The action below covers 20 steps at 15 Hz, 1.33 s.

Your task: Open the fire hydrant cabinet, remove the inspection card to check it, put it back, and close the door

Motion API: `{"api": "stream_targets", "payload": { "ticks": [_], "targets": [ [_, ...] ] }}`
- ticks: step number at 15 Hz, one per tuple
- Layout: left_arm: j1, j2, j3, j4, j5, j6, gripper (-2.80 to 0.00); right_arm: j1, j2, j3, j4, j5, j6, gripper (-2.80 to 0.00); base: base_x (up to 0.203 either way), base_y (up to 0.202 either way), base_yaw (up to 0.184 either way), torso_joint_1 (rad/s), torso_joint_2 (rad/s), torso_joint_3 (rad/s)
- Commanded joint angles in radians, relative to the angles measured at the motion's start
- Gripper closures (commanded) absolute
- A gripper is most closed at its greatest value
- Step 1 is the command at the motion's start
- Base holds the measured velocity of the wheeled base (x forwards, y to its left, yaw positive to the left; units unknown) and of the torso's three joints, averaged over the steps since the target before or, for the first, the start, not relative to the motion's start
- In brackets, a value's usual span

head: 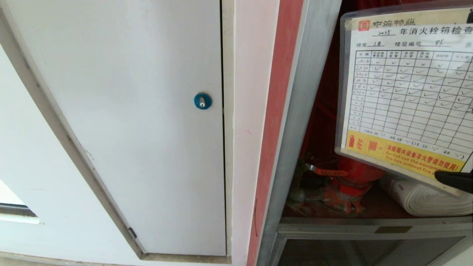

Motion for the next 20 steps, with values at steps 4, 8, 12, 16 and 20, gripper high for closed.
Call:
{"api": "stream_targets", "payload": {
  "ticks": [4, 8, 12, 16, 20],
  "targets": [
    [0.0, 0.0, 0.014, -0.001, 0.001, 0.0, 0.0, 0.0, -0.001, 0.019, 0.0, -0.134, -0.063, 0.0, 0.0, 0.0, 0.0, 0.0, 0.0, 0.0],
    [0.0, 0.0, 0.014, -0.001, 0.0, 0.0, 0.0, -0.007, 0.006, 0.011, 0.0, -0.249, -0.123, 0.0, 0.0, 0.0, 0.0, 0.0, 0.0, 0.0],
    [0.0, 0.0, 0.014, -0.001, 0.0, 0.0, 0.0, -0.009, 0.021, -0.015, -0.006, -0.371, -0.171, 0.0, 0.0, 0.0, 0.0, 0.0, 0.0, 0.0],
    [0.0, 0.0, 0.014, -0.001, 0.0, 0.0, 0.0, -0.011, 0.02, -0.069, -0.001, -0.421, -0.199, 0.0, 0.0, 0.0, 0.0, 0.0, 0.0, 0.0],
    [0.0, 0.0, 0.014, -0.001, 0.0, 0.0, 0.0, -0.015, 0.043, -0.092, 0.001, -0.55, -0.258, 0.0, 0.0, 0.0, 0.0, 0.0, 0.0, 0.0]
  ]
}}
